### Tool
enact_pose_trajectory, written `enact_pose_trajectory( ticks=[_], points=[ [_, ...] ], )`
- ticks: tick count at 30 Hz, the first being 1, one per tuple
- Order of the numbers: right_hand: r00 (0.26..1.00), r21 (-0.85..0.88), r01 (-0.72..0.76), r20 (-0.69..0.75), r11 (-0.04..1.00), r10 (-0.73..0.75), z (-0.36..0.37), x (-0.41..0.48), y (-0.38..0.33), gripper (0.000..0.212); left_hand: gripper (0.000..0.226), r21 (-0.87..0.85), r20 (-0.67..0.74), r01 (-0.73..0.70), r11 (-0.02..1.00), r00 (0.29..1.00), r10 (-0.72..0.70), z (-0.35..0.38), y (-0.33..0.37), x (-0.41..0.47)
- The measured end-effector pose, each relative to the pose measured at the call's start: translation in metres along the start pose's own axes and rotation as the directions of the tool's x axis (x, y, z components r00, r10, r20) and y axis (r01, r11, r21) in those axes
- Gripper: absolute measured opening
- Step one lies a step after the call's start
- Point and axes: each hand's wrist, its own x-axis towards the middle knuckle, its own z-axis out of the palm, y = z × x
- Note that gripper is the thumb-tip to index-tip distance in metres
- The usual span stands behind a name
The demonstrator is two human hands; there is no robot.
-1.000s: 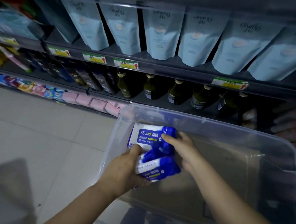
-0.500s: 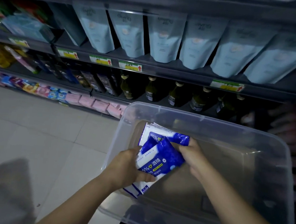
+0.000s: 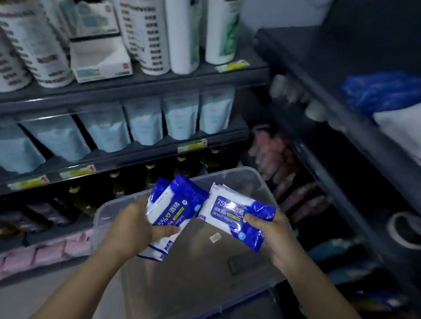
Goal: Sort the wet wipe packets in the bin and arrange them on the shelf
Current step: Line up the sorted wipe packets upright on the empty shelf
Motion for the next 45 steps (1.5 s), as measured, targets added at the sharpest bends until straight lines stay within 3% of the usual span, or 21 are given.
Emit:
enact_pose_trajectory(
  ticks=[7, 12, 21, 27, 36, 45],
  points=[
    [0.944, 0.127, 0.153, -0.313, 0.980, -0.107, -0.038, -0.110, 0.006, 0.025, 0.046, -0.048, 0.205, -0.193, 0.980, 0.958, 0.199, 0.014, 0.046, -0.024],
    [0.852, 0.163, 0.237, -0.508, 0.958, -0.124, -0.089, -0.193, 0.017, 0.035, 0.044, -0.046, 0.369, -0.384, 0.922, 0.851, 0.373, 0.064, 0.102, -0.061],
    [0.531, 0.196, 0.466, -0.842, 0.863, -0.096, -0.187, -0.344, 0.049, 0.023, 0.048, -0.162, 0.575, -0.589, 0.792, 0.596, 0.561, 0.172, 0.200, -0.170],
    [0.333, 0.150, 0.583, -0.941, 0.799, -0.067, -0.273, -0.447, 0.080, 0.022, 0.051, -0.230, 0.649, -0.689, 0.687, 0.417, 0.636, 0.257, 0.254, -0.274],
    [0.155, 0.072, 0.617, -0.987, 0.783, -0.031, -0.407, -0.608, 0.128, 0.022, 0.058, -0.348, 0.702, -0.718, 0.603, 0.228, 0.675, 0.386, 0.313, -0.456],
    [0.007, 0.000, 0.657, -1.000, 0.754, -0.006, -0.500, -0.693, 0.150, 0.028, 0.059, -0.404, 0.708, -0.788, 0.465, 0.053, 0.704, 0.477, 0.382, -0.549]
  ],
)
